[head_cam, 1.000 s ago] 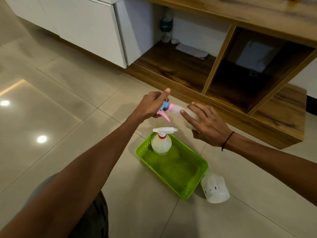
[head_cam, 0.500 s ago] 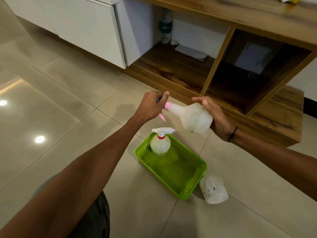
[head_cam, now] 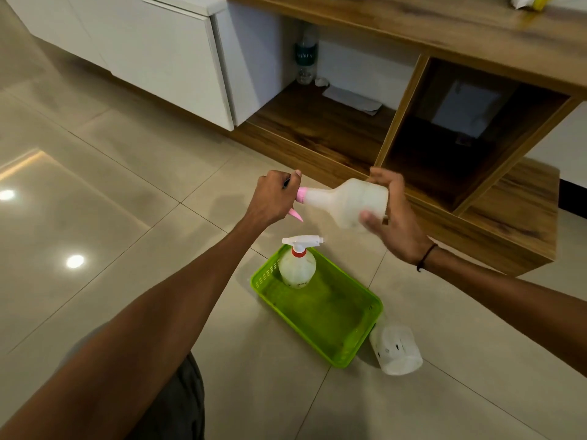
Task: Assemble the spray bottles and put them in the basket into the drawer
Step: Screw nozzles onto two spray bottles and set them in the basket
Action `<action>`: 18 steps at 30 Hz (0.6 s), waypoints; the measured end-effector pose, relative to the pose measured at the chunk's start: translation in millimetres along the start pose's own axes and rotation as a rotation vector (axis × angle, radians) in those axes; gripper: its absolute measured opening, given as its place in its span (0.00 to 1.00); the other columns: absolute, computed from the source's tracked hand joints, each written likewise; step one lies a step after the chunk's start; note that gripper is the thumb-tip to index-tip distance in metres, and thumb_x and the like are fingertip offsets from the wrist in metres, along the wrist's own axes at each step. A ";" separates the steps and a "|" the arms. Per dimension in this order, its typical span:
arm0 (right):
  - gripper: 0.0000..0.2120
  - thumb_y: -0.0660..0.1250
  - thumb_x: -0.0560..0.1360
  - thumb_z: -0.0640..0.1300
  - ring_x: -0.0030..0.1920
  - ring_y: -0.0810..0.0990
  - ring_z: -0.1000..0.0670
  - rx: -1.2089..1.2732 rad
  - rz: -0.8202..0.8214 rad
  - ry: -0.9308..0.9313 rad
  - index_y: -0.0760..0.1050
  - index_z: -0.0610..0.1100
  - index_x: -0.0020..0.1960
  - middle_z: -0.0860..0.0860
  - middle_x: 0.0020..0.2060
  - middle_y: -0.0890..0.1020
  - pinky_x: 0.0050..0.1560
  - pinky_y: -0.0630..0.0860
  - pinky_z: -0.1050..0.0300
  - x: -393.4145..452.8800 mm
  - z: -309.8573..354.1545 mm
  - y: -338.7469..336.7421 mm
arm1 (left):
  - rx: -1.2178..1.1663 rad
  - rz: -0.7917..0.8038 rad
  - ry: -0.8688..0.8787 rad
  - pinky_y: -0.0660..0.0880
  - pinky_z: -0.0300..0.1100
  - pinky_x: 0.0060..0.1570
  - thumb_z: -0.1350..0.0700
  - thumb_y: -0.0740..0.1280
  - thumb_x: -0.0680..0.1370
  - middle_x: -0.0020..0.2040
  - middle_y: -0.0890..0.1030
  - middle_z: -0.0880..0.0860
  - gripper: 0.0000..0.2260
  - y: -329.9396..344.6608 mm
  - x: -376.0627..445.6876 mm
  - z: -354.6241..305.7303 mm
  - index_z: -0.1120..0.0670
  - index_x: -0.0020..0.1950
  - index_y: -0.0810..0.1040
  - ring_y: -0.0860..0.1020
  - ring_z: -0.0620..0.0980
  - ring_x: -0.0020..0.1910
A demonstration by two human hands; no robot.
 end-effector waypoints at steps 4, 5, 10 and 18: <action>0.41 0.72 0.69 0.71 0.58 0.81 0.53 -0.186 0.030 -0.108 0.66 0.47 0.70 0.49 0.65 0.75 0.49 0.82 0.61 4.4 5.2 -3.1 | -0.006 0.043 -0.022 0.72 0.36 0.33 0.47 0.58 0.88 0.25 0.76 0.57 0.25 3.7 -3.9 3.1 0.60 0.35 0.74 0.87 0.56 0.35; 0.40 0.68 0.69 0.75 0.52 0.85 0.49 0.084 0.109 0.090 0.68 0.48 0.69 0.47 0.63 0.79 0.41 0.84 0.56 6.2 -4.0 1.9 | 0.008 0.028 -0.013 0.74 0.39 0.39 0.47 0.58 0.88 0.25 0.76 0.55 0.25 3.5 -4.0 2.4 0.59 0.35 0.75 0.87 0.57 0.36; 0.42 0.57 0.74 0.76 0.62 0.83 0.41 0.321 0.045 0.302 0.63 0.48 0.77 0.50 0.69 0.76 0.47 0.86 0.48 -2.7 -15.1 8.7 | 0.008 -0.016 0.005 0.76 0.41 0.37 0.48 0.58 0.88 0.27 0.75 0.53 0.24 2.4 -4.4 -2.7 0.57 0.34 0.74 0.86 0.57 0.36; 0.40 0.69 0.66 0.78 0.52 0.88 0.40 0.636 0.300 0.668 0.78 0.50 0.65 0.41 0.61 0.84 0.38 0.85 0.47 -23.9 -39.0 36.1 | 0.098 -0.001 0.036 0.79 0.54 0.46 0.46 0.59 0.87 0.27 0.74 0.53 0.25 8.3 -5.7 -1.1 0.54 0.32 0.71 0.80 0.58 0.39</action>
Point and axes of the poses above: each hand's wrist, its own x-axis towards the middle knuckle, its own y-axis out of the palm, z = x × y, the point moved 8 cm from there along x, towards the middle knuckle
